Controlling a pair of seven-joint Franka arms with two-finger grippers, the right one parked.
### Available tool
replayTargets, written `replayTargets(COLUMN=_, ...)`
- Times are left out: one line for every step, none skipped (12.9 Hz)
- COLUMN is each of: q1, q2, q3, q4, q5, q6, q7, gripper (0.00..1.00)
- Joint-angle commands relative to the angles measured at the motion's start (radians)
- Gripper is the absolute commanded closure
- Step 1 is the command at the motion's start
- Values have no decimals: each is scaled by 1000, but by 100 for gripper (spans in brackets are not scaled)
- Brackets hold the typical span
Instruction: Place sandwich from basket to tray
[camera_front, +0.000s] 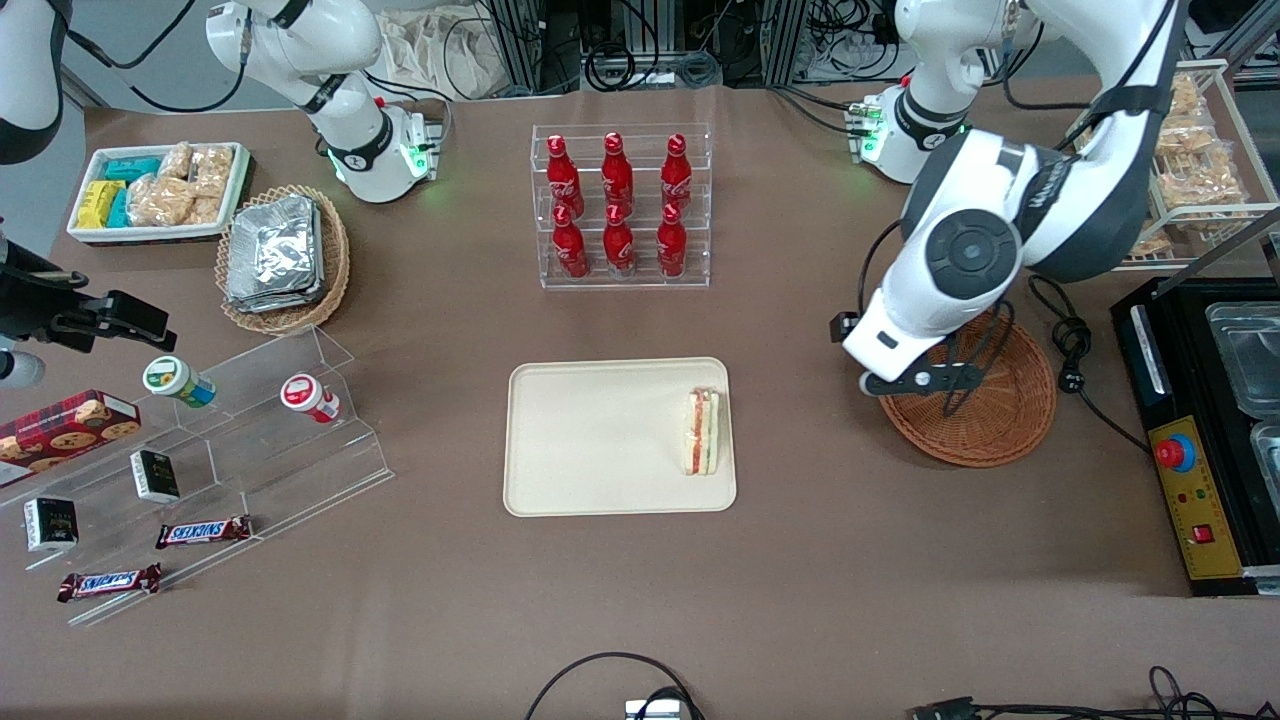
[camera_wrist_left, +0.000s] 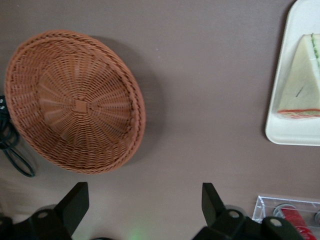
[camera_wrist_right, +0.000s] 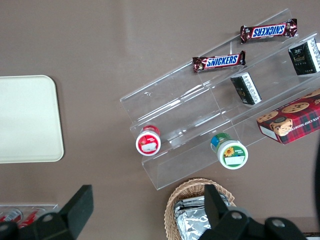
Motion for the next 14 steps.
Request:
replayTargets(q1=69, q2=-71, q3=-5, q4=-46, q5=-24, q6=-4, q7=97, gripper=0)
replayTargets(q1=92, q2=-83, q3=-5, q4=-45, q5=-24, q6=-22, q7=141, gripper=0)
replayTargets(q1=119, q2=-106, q3=-3, q4=-42, q5=-24, q6=-47, q7=214, gripper=0)
replayTargets(q1=155, q2=-118, q3=-2, q4=-37, q5=-24, q6=-67, q7=271, gripper=0)
replayTargets(q1=191, q2=-123, q3=-3, q4=-29, q5=-34, q6=-99, q7=296, gripper=0)
replayTargets(q1=202, q2=-125, q3=-2, q4=-16, q5=-34, q6=-119, q7=315, gripper=0)
replayTargets(q1=218, q2=-128, q3=6, q4=-2, q5=-34, q6=-124, q7=357, gripper=0)
replayTargets(q1=235, q2=-128, q3=6, q4=12, q5=-34, q6=-139, q7=403, gripper=0)
replayTargets(q1=239, q2=-122, q3=7, q4=35, q5=-31, q6=-151, q7=440, gripper=0)
replayTargets(q1=239, q2=-109, q3=7, q4=69, q5=-22, q6=-168, q7=441, gripper=0)
replayTargets(q1=239, q2=-76, q3=7, q4=113, q5=-15, q6=-188, q7=432, gripper=0)
replayTargets(q1=236, q2=-57, q3=6, q4=154, q5=13, q6=-226, q7=447, gripper=0)
replayTargets(q1=230, q2=-48, q3=3, q4=181, q5=36, q6=-240, q7=482, gripper=0)
replayTargets(q1=226, q2=-31, q3=-2, q4=202, q5=39, q6=-240, q7=488, gripper=0)
